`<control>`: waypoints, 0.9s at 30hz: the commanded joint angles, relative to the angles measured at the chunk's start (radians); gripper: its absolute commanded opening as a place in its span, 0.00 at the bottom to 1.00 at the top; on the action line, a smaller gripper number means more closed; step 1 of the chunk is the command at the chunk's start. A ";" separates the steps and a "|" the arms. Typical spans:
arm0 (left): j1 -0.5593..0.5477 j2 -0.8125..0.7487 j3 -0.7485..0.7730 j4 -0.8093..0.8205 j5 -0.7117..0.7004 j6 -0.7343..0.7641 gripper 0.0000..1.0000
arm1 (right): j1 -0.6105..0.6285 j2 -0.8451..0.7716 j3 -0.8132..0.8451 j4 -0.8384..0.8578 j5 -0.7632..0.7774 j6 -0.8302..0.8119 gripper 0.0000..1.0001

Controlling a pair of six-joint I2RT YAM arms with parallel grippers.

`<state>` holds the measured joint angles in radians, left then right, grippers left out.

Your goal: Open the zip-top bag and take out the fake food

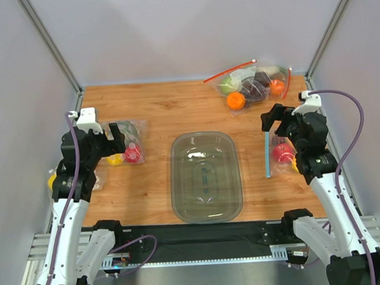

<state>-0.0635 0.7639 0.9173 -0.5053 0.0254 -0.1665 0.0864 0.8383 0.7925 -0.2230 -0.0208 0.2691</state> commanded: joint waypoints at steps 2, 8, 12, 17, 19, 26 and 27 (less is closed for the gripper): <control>0.005 -0.005 0.009 0.022 0.002 -0.011 0.99 | 0.003 0.012 0.037 -0.004 0.042 -0.014 1.00; 0.005 -0.006 -0.004 0.027 0.014 -0.014 0.99 | 0.079 0.091 0.060 -0.064 0.209 -0.047 1.00; 0.007 -0.012 -0.011 0.028 0.016 -0.013 0.99 | 0.099 0.166 0.071 -0.087 0.272 -0.022 0.99; 0.005 -0.018 -0.028 0.030 0.044 -0.022 0.99 | 0.131 0.313 0.117 -0.171 0.392 -0.021 0.95; 0.005 -0.021 -0.031 0.033 0.051 -0.022 0.99 | 0.138 0.349 0.125 -0.190 0.400 -0.013 0.91; 0.007 -0.029 -0.041 0.033 0.067 -0.022 0.99 | 0.190 0.516 0.161 -0.219 0.537 -0.013 0.69; 0.007 -0.029 -0.043 0.034 0.071 -0.022 0.99 | 0.196 0.562 0.168 -0.226 0.553 -0.011 0.66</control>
<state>-0.0635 0.7456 0.8791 -0.5011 0.0711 -0.1764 0.2565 1.3426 0.9024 -0.4255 0.4274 0.2615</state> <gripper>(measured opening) 0.992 0.671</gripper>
